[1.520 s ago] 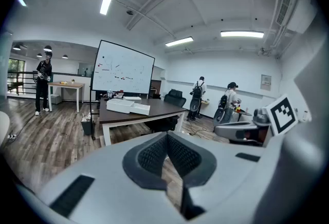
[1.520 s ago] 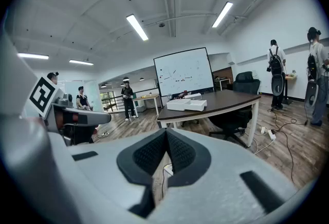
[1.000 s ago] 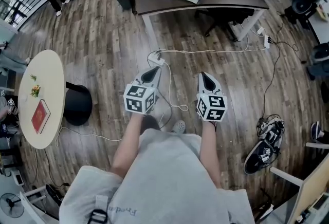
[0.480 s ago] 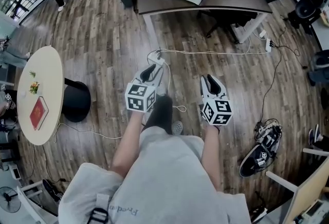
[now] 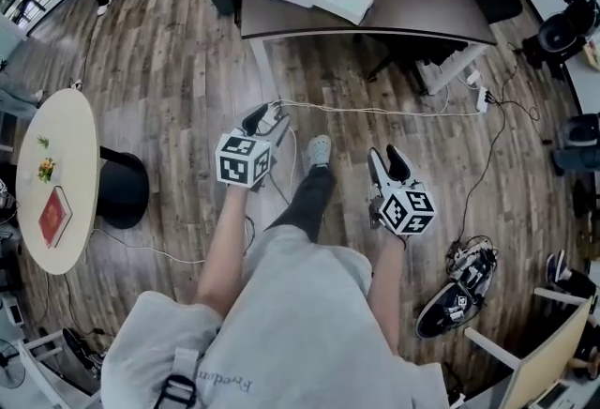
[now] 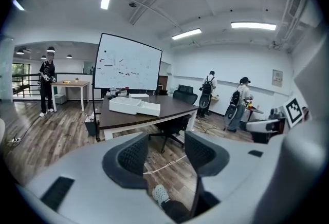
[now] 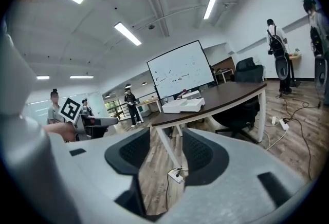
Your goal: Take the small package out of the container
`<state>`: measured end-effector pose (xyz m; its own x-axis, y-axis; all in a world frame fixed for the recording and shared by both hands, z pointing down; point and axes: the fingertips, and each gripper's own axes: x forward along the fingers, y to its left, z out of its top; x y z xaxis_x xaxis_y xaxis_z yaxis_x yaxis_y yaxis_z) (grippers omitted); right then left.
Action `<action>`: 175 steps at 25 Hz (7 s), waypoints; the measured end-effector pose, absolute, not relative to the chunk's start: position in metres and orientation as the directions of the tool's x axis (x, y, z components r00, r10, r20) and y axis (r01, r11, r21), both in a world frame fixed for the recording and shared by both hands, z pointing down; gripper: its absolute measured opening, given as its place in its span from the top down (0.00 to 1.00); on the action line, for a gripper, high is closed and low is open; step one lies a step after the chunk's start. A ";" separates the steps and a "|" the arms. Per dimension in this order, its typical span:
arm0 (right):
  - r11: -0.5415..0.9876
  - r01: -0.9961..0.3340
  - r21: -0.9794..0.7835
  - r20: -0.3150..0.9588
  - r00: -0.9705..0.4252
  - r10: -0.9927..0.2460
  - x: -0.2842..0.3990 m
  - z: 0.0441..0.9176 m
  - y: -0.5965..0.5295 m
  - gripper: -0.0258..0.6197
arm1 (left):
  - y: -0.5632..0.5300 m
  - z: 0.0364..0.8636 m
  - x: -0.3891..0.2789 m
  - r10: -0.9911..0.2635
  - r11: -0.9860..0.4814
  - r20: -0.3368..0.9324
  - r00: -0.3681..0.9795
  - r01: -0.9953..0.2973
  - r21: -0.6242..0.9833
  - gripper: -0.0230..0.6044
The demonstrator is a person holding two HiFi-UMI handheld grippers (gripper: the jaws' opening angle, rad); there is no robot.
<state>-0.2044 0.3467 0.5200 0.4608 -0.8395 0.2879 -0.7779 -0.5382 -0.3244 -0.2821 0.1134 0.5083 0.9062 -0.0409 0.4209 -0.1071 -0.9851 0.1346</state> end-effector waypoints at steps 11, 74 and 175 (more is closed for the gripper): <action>-0.526 -0.803 -0.281 0.392 0.404 -0.827 -0.016 0.529 0.266 0.64 | 0.050 0.521 -0.077 0.009 -0.968 0.417 0.909 -0.096 0.230 0.62; 0.080 -0.992 -0.096 0.798 -0.125 -0.589 0.331 0.666 -0.114 0.57 | -0.172 0.543 0.193 -0.321 -0.841 0.427 0.845 -0.462 0.283 0.62; -0.245 -0.940 -0.237 0.627 0.044 -0.778 0.319 0.607 -0.072 0.42 | -0.122 0.560 0.167 -0.228 -0.867 0.462 0.857 -0.395 0.305 0.94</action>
<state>0.3185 -0.0724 0.6069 0.0444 -0.7778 0.6270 -0.9400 -0.2451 -0.2375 0.1669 -0.1222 0.5601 0.8573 -0.2280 0.4616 -0.3947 -0.8668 0.3049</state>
